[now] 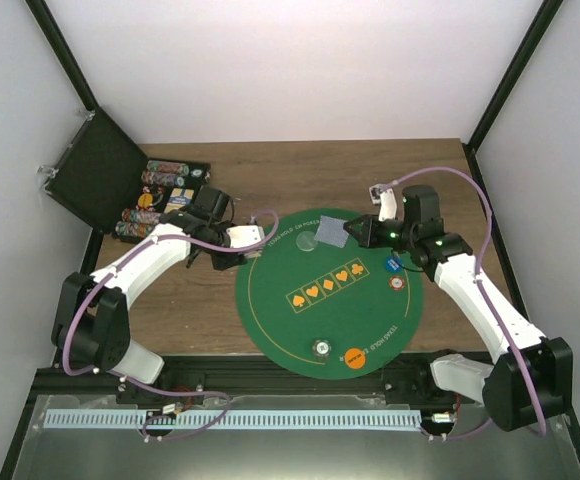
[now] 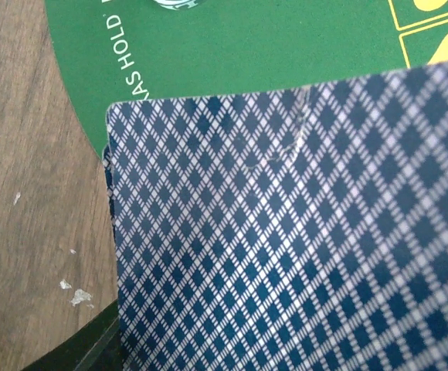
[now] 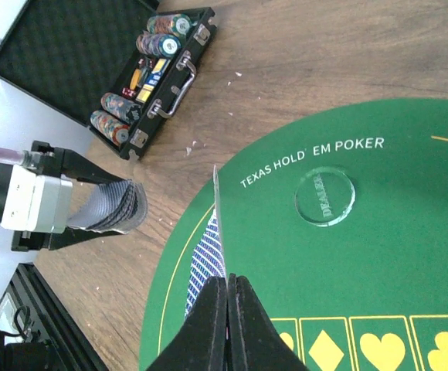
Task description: Distribute texas hold em gaming equipment
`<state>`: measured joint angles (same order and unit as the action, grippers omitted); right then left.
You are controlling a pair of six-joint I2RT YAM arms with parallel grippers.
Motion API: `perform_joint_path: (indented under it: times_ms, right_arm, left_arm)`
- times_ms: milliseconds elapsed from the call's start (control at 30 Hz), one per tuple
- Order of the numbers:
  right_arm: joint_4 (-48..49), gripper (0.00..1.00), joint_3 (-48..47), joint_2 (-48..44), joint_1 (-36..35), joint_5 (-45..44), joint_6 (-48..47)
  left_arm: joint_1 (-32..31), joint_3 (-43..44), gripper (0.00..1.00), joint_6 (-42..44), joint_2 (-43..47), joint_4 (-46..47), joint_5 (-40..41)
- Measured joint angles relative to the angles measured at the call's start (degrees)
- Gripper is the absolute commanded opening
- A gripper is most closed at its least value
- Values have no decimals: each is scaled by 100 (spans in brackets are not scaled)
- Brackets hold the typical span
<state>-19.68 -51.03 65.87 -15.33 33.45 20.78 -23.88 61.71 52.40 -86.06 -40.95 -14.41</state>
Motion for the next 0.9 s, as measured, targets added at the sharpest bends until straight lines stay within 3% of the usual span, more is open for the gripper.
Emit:
perform_joint_path:
  times_ms: [433, 900]
  right_arm:
    - [-901, 1, -669, 557, 28, 7, -944]
    - [-1486, 1, -570, 389, 568, -24, -949]
  left_arm:
    - [35, -98, 52, -280, 52, -20, 374]
    - [225, -260, 52, -621, 199, 22, 555]
